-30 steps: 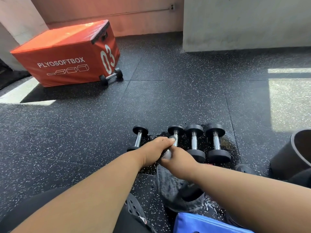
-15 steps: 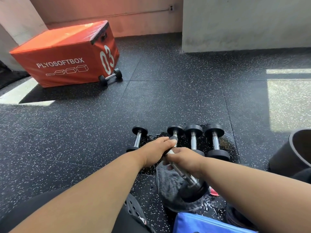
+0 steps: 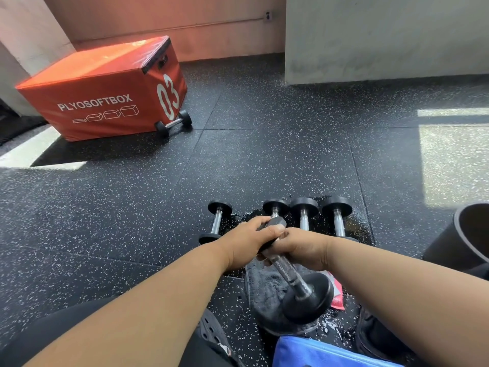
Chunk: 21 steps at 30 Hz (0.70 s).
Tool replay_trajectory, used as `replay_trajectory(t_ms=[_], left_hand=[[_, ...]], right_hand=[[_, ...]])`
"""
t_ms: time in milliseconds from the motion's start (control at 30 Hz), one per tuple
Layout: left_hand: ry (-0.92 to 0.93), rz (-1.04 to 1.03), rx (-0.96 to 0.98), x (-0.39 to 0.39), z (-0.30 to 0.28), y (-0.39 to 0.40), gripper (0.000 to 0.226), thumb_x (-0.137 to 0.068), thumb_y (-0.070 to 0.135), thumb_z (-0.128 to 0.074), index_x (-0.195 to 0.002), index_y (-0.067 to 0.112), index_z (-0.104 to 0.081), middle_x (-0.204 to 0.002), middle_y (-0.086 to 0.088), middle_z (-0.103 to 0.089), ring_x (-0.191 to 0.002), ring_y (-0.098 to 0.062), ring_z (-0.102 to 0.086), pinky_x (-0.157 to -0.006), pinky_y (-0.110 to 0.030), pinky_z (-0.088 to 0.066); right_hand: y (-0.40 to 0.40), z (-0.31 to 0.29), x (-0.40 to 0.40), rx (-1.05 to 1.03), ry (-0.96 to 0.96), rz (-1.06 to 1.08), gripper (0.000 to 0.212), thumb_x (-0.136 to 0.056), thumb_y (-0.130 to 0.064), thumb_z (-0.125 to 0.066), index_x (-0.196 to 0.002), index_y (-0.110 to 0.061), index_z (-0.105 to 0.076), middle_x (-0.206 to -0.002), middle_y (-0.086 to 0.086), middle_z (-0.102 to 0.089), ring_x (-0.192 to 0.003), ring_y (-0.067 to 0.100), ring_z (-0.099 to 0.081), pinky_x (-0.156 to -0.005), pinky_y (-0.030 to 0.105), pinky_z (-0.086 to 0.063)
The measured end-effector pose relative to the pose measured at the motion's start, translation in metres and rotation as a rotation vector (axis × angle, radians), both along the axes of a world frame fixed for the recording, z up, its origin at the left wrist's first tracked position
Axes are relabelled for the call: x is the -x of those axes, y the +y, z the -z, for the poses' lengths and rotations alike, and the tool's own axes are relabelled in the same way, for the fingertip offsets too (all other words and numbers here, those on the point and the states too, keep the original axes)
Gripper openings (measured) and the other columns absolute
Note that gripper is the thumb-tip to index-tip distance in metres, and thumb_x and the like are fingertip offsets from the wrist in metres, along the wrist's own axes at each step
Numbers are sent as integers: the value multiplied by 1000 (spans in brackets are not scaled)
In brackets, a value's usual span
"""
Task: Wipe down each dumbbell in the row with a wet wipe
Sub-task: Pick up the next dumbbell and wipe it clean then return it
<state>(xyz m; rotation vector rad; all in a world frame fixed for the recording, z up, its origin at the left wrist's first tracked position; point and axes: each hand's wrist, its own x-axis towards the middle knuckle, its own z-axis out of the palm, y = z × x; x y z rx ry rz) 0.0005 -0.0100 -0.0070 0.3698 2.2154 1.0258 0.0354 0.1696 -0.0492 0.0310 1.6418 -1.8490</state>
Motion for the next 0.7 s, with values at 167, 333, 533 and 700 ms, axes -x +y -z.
replay_trajectory(t_ms=[167, 333, 533, 700], left_hand=[[-36, -49, 10, 2, 0, -7, 102, -72, 96, -51, -155, 36, -52, -144, 8, -66, -132, -12, -60, -123, -46, -38], [-49, -58, 16, -1, -5, -4, 92, -75, 92, -51, -150, 37, -55, -140, 10, -67, -129, -11, -61, -122, -45, -38], [-56, -58, 20, -2, -5, -4, 96, -70, 95, -51, -148, 39, -54, -143, 9, -66, -131, -12, -60, -122, -44, -38], [-47, -56, 24, -4, -9, -3, 92, -77, 91, -52, -154, 39, -49, -143, 8, -64, -130, -14, -60, -121, -43, -39]], right_hand=[[10, -3, 2, -119, 78, -15, 29, -85, -17, -88, -102, -5, -68, -87, 8, -64, -81, 20, -57, -74, 29, -46], [10, -8, -2, -33, 41, 84, 36, -83, -25, -80, -107, -5, -63, -85, 5, -60, -76, 17, -55, -73, 26, -50], [16, -2, -4, 64, -113, 263, 20, -103, -15, -57, -91, -9, -71, -87, 7, -75, -73, 16, -69, -79, 29, -54], [12, 6, -9, 118, -137, 172, 65, -82, -16, -88, -134, 8, -58, -121, 22, -70, -108, 29, -66, -90, 32, -56]])
